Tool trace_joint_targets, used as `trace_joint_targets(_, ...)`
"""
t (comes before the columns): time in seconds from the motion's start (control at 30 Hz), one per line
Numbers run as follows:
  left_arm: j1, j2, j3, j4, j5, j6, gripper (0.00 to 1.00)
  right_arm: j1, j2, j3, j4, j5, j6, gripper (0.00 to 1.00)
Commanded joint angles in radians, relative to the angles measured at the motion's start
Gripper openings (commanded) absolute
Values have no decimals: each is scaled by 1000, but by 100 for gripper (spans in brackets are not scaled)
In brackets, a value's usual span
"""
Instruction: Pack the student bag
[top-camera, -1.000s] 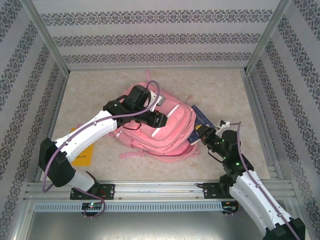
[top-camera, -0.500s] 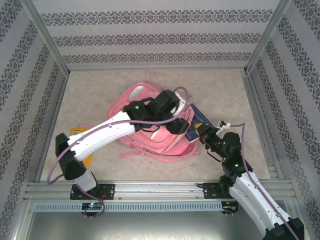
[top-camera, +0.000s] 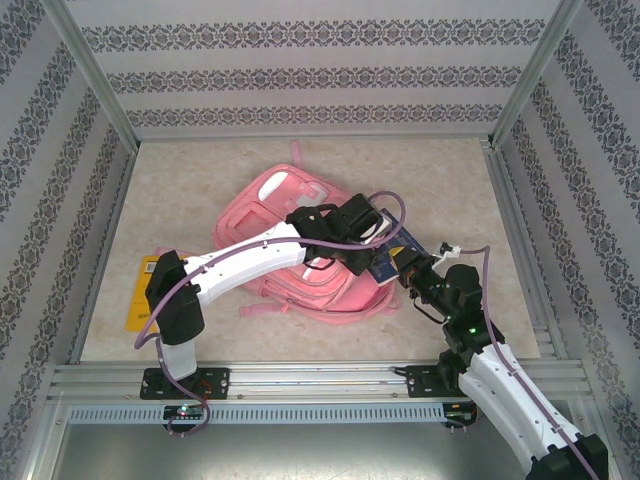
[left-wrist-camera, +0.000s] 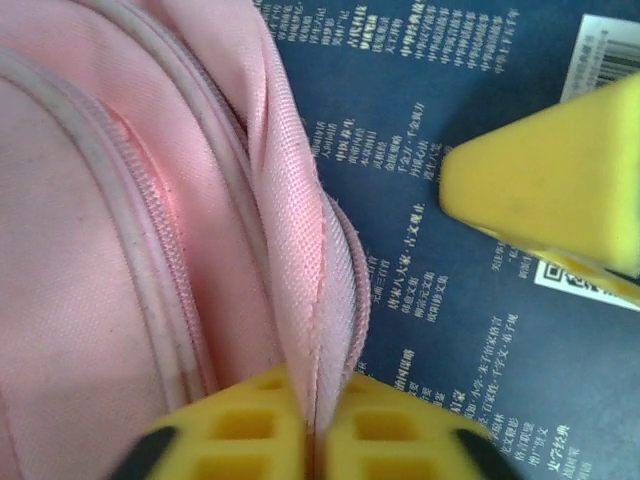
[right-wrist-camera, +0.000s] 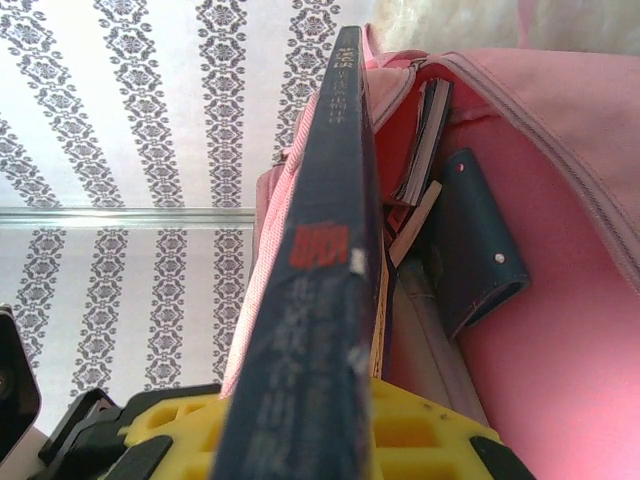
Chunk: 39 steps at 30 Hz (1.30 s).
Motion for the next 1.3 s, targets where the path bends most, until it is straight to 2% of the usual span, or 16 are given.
trace_joint_targets(0.0, -14, -16, 33, 7, 40, 35, 0, 5, -42, 24, 69, -40, -36, 0)
trace_joint_targets(0.1, -12, -71, 33, 1, 51, 68, 0, 7, -75, 22, 13, -31, -67, 0)
trace_joint_targets(0.23, 20, -185, 30, -23, -49, 91, 0, 11, -92, 15, -99, -46, -160, 0)
trace_joint_targets(0.33, 65, -277, 17, -24, -87, 83, 0, 21, -99, -34, -115, -51, -182, 0)
trace_joint_targets(0.6, 148, -416, -13, -32, -105, 84, 0, 65, -138, -70, -186, -27, -254, 0)
trace_joint_targets(0.7, 152, -422, -12, -46, -99, 88, 0, 85, -126, -42, -168, -43, -244, 0)
trace_joint_targets(0.93, 151, -421, -27, -41, -60, 80, 0, 166, -55, 31, -48, -57, -97, 0)
trace_joint_targets(1.27, 151, -421, -42, -27, -41, 86, 0, 280, 120, 90, 193, 15, 66, 0)
